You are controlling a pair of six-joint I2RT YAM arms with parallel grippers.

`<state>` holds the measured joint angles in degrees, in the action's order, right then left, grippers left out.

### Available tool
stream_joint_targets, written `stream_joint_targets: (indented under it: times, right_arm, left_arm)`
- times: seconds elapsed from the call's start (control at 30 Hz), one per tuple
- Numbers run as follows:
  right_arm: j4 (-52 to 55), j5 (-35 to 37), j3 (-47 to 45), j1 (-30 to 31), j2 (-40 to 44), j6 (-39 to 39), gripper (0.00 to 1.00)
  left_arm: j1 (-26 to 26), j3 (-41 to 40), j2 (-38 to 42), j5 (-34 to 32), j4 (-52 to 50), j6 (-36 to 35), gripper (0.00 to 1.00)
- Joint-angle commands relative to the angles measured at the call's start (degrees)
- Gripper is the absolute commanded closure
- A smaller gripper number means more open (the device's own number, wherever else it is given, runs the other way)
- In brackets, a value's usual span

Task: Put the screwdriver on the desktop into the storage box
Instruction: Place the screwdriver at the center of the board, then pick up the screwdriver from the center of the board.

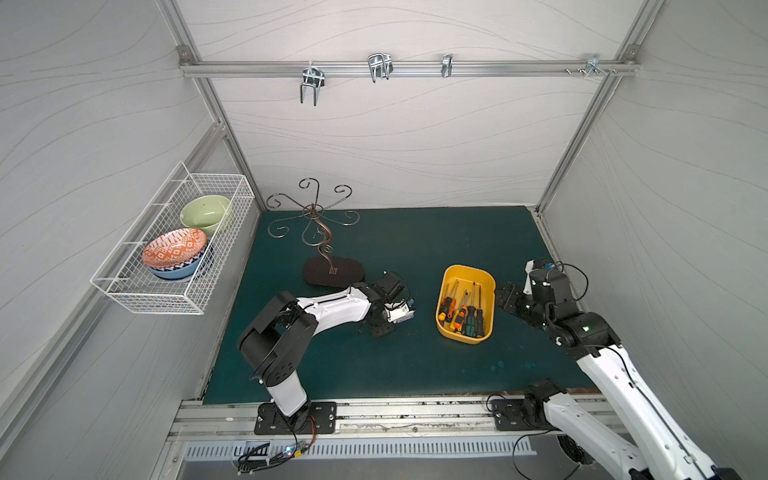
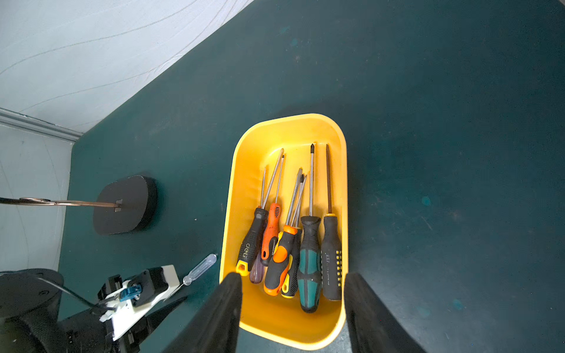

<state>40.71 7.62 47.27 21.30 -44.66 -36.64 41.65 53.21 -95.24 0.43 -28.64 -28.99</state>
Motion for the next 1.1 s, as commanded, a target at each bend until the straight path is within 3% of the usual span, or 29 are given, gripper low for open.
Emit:
stream_joint_targets:
  times: [0.0, 0.2, 0.33, 0.57, 0.87, 1.07]
  right_arm:
    - [-1.96, -2.81, -0.47, 0.71, -2.13, 2.57, 0.43]
    - [-5.61, -6.19, 4.93, 5.44, -11.52, 17.12, 0.42]
    - [-6.75, -11.04, 9.34, 10.8, -19.14, 31.73, 0.41]
    - [-5.25, -20.63, 14.3, 26.03, -33.1, 64.56, 0.34]
    - [0.62, -23.66, 28.97, 28.9, -56.5, 73.64, 0.37]
    - [1.86, -21.4, 35.24, 30.27, -65.02, 75.27, 0.39]
  left_arm:
    - [-0.02, -2.42, 5.82, 0.87, 3.93, 1.81, 0.51]
    - [-2.62, -8.26, 22.95, 1.61, 14.57, 12.59, 0.42]
    - [-3.56, -15.57, 36.27, -7.79, 23.11, 25.18, 0.37]
    - [-9.65, -22.05, 53.9, -21.68, 14.5, 55.45, 0.26]
    - [-15.01, -26.6, 64.05, -28.88, -0.7, 78.25, 0.2]
    - [-16.69, -28.77, 66.06, -27.87, -1.59, 82.06, 0.2]
